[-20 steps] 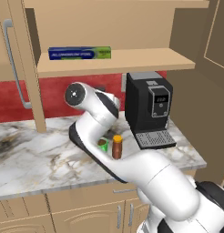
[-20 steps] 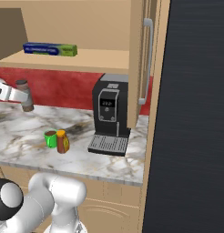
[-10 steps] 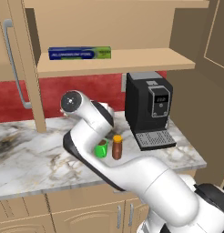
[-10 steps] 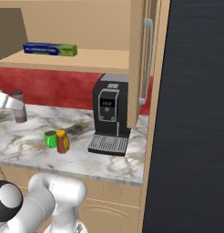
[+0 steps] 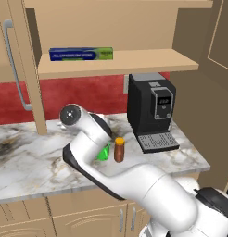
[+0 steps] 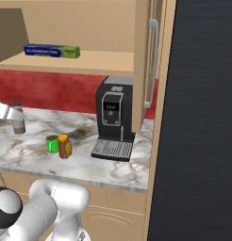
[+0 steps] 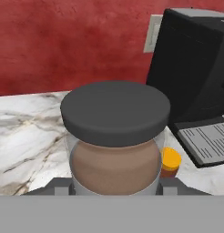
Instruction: Pick the cinnamon and honey bottle from the cabinet and place them next to the mug.
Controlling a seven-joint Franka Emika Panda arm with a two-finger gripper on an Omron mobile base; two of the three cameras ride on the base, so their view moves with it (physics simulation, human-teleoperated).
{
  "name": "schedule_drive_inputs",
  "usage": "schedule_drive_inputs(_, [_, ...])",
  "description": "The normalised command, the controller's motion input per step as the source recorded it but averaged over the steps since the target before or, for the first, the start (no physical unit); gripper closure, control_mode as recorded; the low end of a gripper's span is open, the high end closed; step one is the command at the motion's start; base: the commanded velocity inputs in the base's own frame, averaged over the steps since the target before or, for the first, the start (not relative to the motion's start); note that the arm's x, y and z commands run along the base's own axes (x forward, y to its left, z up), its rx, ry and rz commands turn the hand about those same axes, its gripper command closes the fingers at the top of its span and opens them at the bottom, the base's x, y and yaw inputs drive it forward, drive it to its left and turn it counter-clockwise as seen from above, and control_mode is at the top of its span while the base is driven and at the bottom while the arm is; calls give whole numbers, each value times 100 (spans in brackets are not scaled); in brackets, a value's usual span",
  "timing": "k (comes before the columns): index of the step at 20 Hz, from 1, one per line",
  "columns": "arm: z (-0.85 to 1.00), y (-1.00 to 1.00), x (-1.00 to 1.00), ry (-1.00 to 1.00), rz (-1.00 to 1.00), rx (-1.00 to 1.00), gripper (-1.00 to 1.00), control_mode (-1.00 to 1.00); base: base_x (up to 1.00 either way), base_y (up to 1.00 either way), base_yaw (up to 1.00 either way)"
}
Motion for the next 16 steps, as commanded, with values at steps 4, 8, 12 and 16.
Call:
schedule_drive_inputs(4, [-26,23,0,0,0,-2,100,-100,0,0,0])
schedule_drive_inputs(8, [-9,22,0,0,0,-1,100,-100,0,0,0])
schedule_drive_inputs(12, [-13,13,0,0,0,0,100,-100,0,0,0])
schedule_drive_inputs(16, [-38,0,0,0,0,0,100,-100,0,0,0])
